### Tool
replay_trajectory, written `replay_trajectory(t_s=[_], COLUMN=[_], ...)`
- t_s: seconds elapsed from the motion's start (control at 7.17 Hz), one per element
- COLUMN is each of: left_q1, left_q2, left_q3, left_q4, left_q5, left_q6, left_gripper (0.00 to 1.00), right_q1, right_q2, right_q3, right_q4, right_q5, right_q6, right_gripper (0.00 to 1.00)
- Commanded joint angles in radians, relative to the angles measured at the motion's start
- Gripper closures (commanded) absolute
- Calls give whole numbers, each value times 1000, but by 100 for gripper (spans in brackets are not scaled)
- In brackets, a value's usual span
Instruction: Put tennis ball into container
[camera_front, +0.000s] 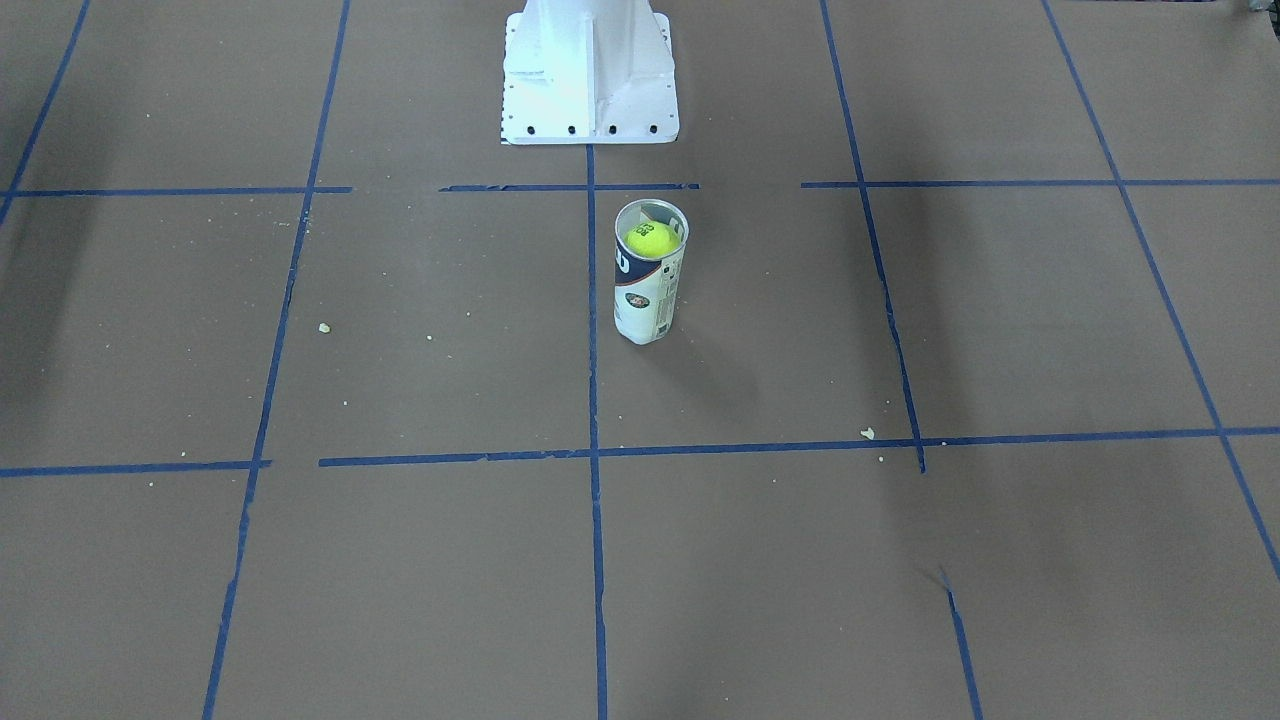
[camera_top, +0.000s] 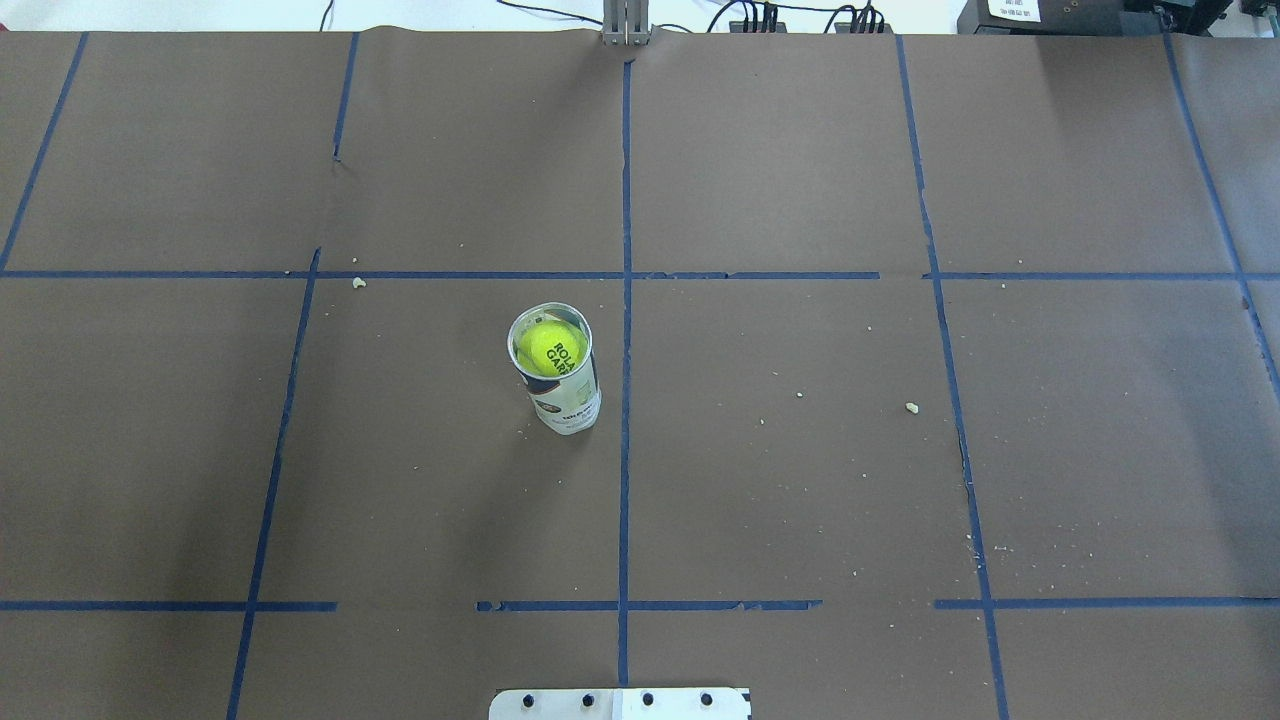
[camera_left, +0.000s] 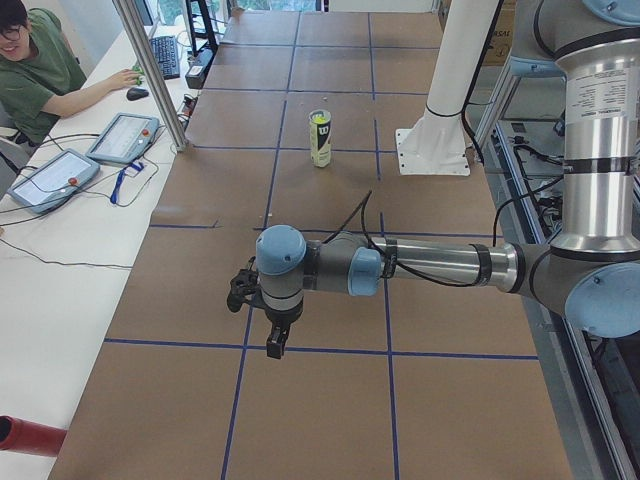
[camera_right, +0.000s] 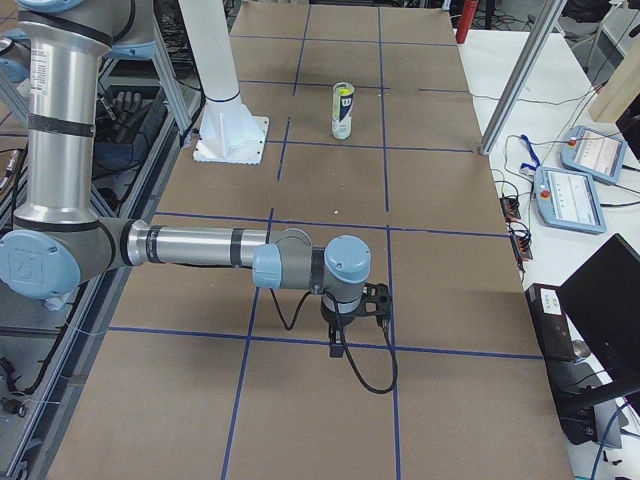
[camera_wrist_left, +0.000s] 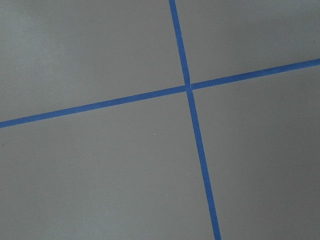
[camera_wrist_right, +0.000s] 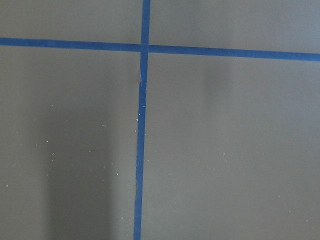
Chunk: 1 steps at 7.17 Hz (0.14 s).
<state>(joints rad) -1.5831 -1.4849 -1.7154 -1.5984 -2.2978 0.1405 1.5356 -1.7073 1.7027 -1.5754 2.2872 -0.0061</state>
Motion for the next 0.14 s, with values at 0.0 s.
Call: replay_trajectory(t_s=[0.0], left_q1=[0], left_q2=[0], left_q3=[-6], left_q4=[0], left_q5=[0], left_q6=[-1], left_gripper=[0], right_q1=[0], right_q2=[0], right_q3=[0], right_q4=[0], right_q5=[0], right_q6=[0], right_gripper=[0])
